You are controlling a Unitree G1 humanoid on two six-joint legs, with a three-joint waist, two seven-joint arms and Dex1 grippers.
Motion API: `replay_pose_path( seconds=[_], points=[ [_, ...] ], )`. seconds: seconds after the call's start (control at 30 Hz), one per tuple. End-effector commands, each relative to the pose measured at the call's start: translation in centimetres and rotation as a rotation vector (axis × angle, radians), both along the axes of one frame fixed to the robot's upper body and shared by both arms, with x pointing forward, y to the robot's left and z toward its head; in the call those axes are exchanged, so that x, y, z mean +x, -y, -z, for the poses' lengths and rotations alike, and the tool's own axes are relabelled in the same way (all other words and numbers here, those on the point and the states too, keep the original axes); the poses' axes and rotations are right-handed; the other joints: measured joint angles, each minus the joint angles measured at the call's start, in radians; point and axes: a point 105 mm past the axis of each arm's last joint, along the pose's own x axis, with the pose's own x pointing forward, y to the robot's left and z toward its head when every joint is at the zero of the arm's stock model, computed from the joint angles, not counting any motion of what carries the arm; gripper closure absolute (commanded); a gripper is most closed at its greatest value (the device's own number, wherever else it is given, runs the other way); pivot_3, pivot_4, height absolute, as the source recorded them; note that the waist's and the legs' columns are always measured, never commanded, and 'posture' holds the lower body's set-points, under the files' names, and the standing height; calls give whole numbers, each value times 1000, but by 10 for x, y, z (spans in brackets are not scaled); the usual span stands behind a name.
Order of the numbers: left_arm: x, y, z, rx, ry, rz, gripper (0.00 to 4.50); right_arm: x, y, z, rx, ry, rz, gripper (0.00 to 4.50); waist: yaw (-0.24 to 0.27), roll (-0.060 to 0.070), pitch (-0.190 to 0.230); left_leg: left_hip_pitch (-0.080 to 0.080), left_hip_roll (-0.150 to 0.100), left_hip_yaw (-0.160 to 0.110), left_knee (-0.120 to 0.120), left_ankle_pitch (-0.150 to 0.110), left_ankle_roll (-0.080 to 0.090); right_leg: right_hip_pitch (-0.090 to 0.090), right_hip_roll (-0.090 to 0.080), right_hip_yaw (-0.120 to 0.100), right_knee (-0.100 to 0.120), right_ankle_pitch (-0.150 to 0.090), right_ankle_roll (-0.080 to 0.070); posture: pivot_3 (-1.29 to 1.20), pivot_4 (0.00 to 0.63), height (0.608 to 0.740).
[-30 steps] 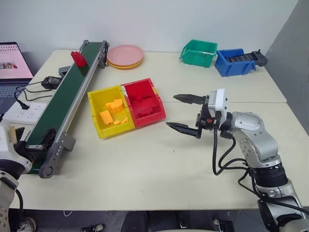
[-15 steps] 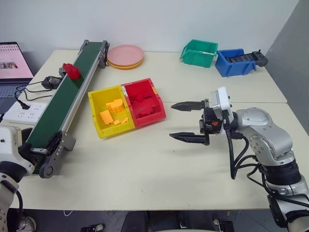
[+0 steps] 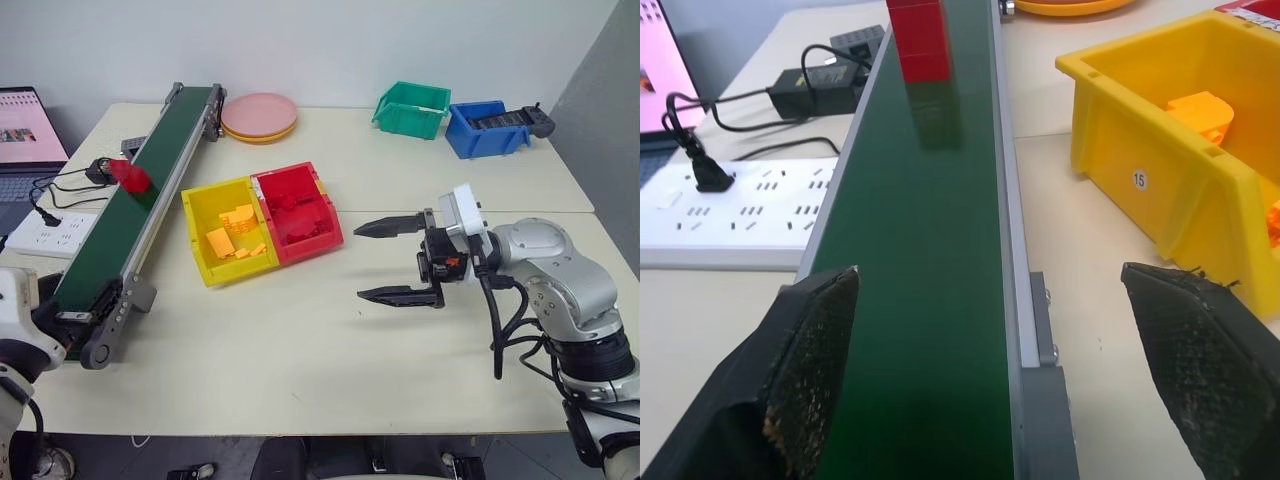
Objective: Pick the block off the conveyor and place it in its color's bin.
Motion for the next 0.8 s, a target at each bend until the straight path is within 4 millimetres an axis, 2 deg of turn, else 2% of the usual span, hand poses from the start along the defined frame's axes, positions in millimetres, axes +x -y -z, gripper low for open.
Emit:
replay_pose_path(
  seconds=[0.03, 0.5, 0.8],
  points=[
    [-3, -8, -13, 21, 34, -25, 150, -9, -5, -12, 5, 28, -45, 0, 0, 0, 0, 0, 0, 0, 0, 0, 0, 0, 0, 0, 0, 0, 0, 0, 150, 740],
    [-1, -22, -12, 45, -3, -55, 150, -8, -8, -6, -29, 2, -30, 0, 0, 0, 0, 0, 0, 0, 0, 0, 0, 0, 0, 0, 0, 0, 0, 0, 150, 740],
    [0, -32, 1, -14, -45, -75, 150, -10, -9, -5, -30, 6, -31, 0, 0, 0, 0, 0, 0, 0, 0, 0, 0, 0, 0, 0, 0, 0, 0, 0, 150, 740]
  ],
)
